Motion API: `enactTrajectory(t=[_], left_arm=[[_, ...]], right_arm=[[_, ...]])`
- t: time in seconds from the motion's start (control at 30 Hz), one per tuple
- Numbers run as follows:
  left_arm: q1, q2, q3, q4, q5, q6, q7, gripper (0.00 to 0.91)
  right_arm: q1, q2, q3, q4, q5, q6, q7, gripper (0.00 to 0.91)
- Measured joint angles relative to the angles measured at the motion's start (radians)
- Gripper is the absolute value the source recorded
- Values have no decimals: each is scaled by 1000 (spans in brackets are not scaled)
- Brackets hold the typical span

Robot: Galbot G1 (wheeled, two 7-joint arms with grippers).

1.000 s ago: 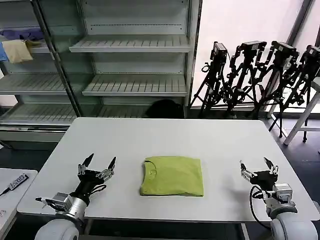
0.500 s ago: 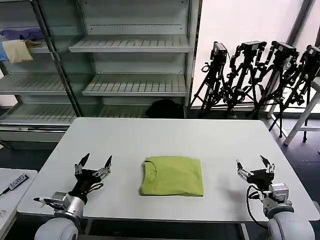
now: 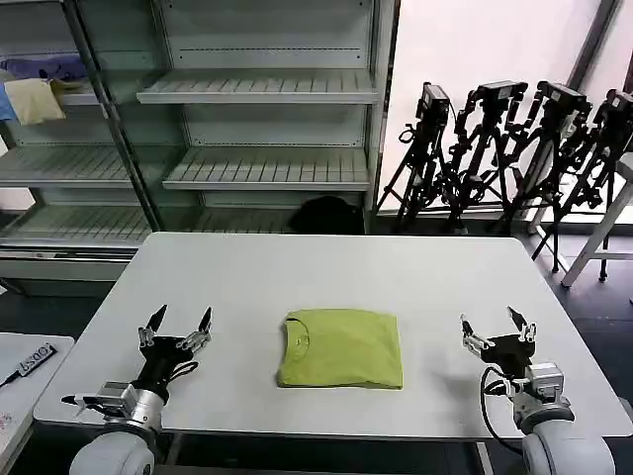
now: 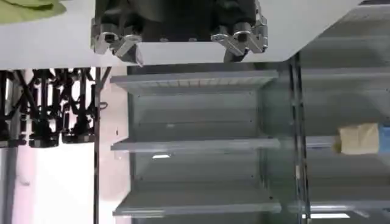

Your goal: Fold and organize the clothes.

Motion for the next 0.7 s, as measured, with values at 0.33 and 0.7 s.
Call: enactTrajectory(t=[0.33, 0.7], left_arm=[[0, 2, 4, 16, 0, -29, -9, 907], [-5, 5, 6, 33, 1, -51, -14, 907]], right_arm=[[1, -1, -6, 5, -5, 28, -7, 907], [8, -1, -4, 0, 1, 42, -12, 907]])
